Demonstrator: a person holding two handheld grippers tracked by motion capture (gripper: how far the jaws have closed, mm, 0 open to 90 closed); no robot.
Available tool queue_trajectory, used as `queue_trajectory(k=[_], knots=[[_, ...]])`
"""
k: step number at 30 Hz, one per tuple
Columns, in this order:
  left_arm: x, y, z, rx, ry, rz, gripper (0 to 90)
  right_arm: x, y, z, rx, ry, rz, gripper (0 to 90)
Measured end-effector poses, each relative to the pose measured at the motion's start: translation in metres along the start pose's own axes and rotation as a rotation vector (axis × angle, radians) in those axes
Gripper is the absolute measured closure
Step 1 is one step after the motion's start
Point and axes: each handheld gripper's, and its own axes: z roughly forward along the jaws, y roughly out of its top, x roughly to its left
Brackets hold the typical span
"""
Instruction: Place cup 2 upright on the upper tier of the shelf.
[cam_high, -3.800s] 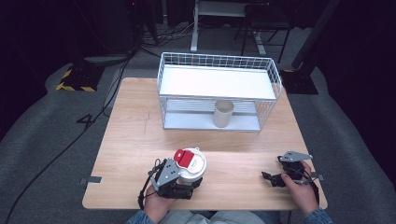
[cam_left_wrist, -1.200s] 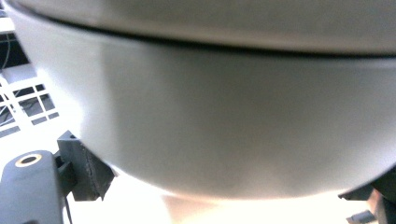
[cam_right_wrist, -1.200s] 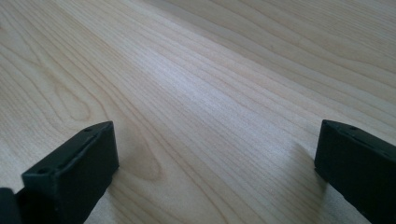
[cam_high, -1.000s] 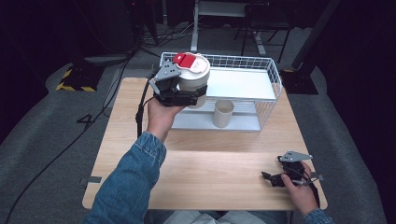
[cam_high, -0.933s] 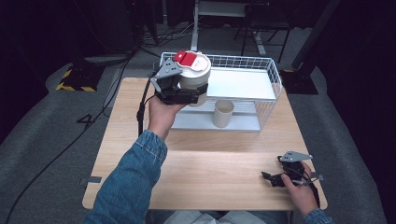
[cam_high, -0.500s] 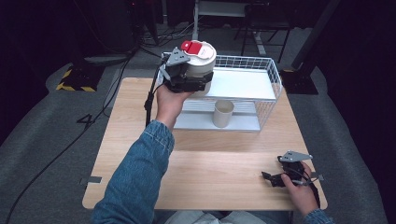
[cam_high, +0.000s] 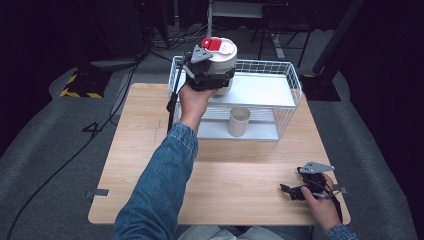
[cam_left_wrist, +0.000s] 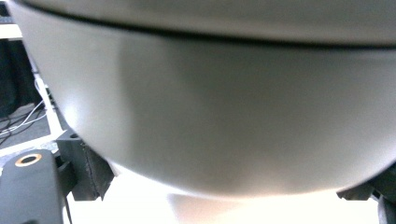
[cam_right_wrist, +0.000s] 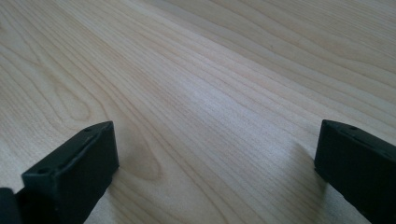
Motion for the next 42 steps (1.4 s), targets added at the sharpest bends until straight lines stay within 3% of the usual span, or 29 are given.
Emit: queue_trajectory(k=[17, 34, 40, 42], knots=[[0.006, -0.009, 0.024, 0.036, 0.018, -0.028, 13.1, 0.000, 0.000, 0.000, 0.000, 0.000, 0.000, 0.0], [0.001, -0.009, 0.031, 0.053, 0.029, 0.001, 12.8, 0.000, 0.000, 0.000, -0.001, -0.001, 0.000, 0.0], [0.000, -0.009, 0.031, 0.041, 0.036, 0.002, 12.3, 0.000, 0.000, 0.000, -0.001, -0.001, 0.001, 0.0], [-0.001, -0.009, 0.030, 0.028, 0.057, 0.019, 9.4, 0.000, 0.000, 0.000, -0.001, -0.001, 0.001, 0.0]])
